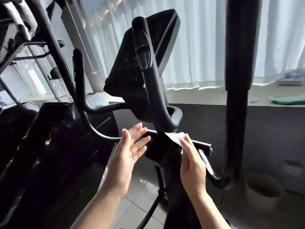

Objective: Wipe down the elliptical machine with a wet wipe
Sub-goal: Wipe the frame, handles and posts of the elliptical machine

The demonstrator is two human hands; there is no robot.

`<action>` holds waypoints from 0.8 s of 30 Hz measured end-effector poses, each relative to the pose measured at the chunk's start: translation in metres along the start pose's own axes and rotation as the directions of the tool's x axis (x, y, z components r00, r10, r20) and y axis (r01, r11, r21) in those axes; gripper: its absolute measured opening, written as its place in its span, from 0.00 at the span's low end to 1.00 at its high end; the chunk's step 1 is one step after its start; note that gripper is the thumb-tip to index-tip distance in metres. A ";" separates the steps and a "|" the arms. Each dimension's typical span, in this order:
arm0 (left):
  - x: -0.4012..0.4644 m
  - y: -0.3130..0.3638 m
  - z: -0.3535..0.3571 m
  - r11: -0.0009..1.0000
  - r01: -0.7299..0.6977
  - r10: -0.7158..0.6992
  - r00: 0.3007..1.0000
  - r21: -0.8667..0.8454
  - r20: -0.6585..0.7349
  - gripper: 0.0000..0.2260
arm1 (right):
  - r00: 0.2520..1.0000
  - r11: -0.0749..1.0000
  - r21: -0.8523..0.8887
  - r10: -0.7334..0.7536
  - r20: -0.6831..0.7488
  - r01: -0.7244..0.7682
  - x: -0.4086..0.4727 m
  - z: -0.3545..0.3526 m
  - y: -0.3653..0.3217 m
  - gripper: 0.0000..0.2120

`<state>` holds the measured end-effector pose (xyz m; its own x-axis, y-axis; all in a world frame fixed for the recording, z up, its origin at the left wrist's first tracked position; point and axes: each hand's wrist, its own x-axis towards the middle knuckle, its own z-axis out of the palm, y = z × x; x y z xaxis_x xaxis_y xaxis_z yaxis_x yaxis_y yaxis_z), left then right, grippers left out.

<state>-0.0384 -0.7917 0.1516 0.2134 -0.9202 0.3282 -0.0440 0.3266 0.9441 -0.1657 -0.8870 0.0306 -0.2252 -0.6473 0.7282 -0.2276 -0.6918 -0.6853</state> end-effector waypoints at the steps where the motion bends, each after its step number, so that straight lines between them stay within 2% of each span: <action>1: -0.001 -0.002 -0.002 1.000 -0.001 0.001 1.000 -0.003 -0.013 0.26 | 0.991 0.993 0.039 0.116 -0.065 -0.114 0.005 -0.002 -0.005 0.16; 3: 0.000 -0.003 -0.003 1.000 -0.006 0.006 0.999 -0.006 -0.033 0.25 | 0.943 0.945 0.191 0.296 -0.156 -0.265 0.034 -0.003 -0.025 0.16; 4: 0.001 -0.004 -0.002 1.000 0.002 -0.002 0.999 -0.014 -0.038 0.25 | 0.921 0.909 0.266 0.365 -0.139 -0.320 0.053 -0.003 -0.036 0.15; 7: -0.003 -0.006 0.000 0.999 0.003 -0.004 0.999 -0.035 -0.046 0.26 | 0.865 0.753 0.440 0.482 0.139 -0.490 0.087 0.004 -0.063 0.12; 8: -0.006 -0.007 -0.001 0.999 0.000 -0.002 0.999 -0.042 -0.043 0.26 | 0.844 0.713 0.462 0.501 0.192 -0.528 0.085 0.005 -0.070 0.12; 12: -0.016 -0.012 -0.012 0.997 0.020 -0.024 0.999 -0.081 -0.047 0.27 | 0.826 0.682 0.513 0.556 0.100 -0.521 0.046 0.005 -0.101 0.12; 14: -0.020 -0.016 -0.015 0.994 0.043 -0.047 0.998 -0.096 -0.045 0.26 | 0.817 0.654 0.549 0.569 0.098 -0.521 0.031 0.004 -0.119 0.13; 17: -0.026 -0.020 -0.014 0.995 0.047 -0.050 0.998 -0.091 -0.033 0.24 | 0.842 0.629 0.604 0.520 0.139 -0.489 0.031 -0.002 -0.145 0.13; 21: -0.027 -0.016 -0.020 0.995 0.028 -0.030 0.999 -0.097 -0.019 0.20 | 0.933 0.627 0.694 0.283 0.221 -0.354 0.044 -0.019 -0.183 0.12; 23: -0.029 -0.016 -0.026 0.994 0.013 -0.015 1.000 -0.107 -0.018 0.17 | 0.973 0.699 0.678 0.144 0.178 -0.227 0.045 -0.022 -0.186 0.12; 24: -0.030 -0.017 -0.030 0.993 0.003 -0.006 1.000 -0.117 -0.019 0.17 | 0.994 0.806 0.583 0.045 0.104 -0.097 0.048 -0.022 -0.181 0.12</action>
<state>-0.0150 -0.7630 0.1250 0.2324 -0.9177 0.3223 0.0709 0.3465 0.9354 -0.1556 -0.7856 0.1892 -0.1359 -0.7075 0.6935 0.3908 -0.6815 -0.6187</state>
